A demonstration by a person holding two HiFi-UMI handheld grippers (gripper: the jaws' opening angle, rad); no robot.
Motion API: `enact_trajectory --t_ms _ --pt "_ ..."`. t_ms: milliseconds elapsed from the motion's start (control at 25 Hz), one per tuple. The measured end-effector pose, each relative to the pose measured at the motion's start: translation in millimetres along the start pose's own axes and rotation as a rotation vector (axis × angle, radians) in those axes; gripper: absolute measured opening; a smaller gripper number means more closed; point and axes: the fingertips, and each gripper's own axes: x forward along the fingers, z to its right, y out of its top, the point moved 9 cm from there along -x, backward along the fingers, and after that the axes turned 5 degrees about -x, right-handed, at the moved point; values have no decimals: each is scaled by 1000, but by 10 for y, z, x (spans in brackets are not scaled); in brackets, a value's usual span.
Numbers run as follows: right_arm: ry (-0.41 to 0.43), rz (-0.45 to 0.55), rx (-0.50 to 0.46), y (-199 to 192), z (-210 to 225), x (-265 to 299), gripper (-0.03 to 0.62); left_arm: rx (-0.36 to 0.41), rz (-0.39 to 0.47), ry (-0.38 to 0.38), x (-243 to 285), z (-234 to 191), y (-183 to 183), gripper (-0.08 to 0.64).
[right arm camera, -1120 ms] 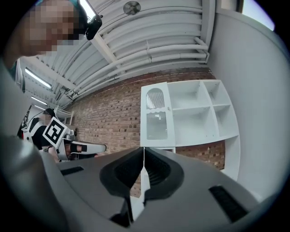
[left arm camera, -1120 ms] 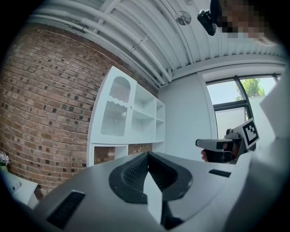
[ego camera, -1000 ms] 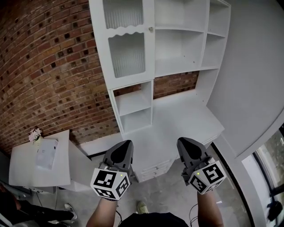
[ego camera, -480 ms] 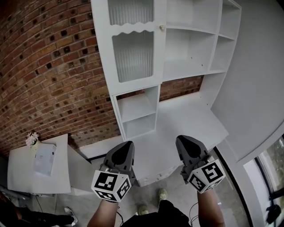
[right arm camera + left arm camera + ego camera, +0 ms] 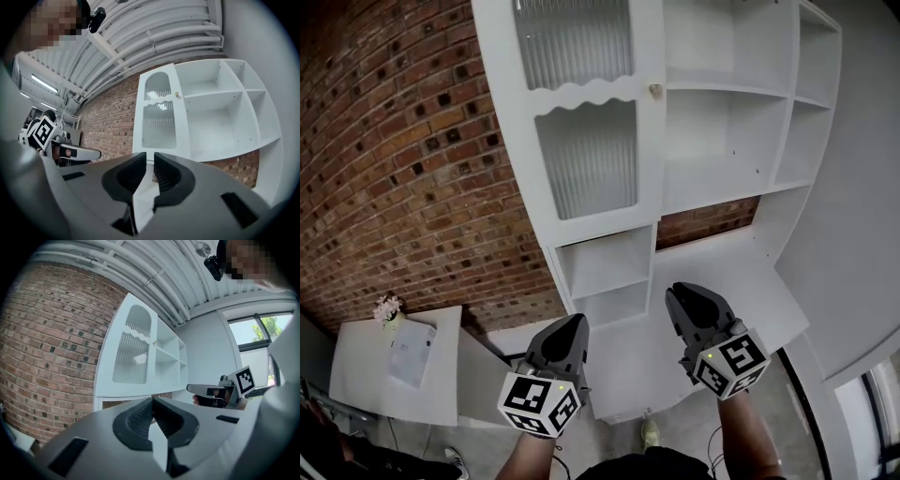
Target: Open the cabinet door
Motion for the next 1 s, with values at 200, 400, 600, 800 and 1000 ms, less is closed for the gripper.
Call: enact_trajectory --t_ms 200,400,600,800,1000 --pt "64 -3 13 -89 438 377 69 0 0 54 393 -9 61 6" --pt "97 6 16 -234 820 659 94 -10 2 88 730 19 -32 6" --pt "140 5 15 -320 1110 948 140 -6 9 111 1012 53 -46 6" --pt "160 2 17 -380 1355 1237 192 -1 3 139 1197 35 -64 6" --pt "177 -10 10 -444 1481 1533 245 10 -2 174 1279 -26 -45 6"
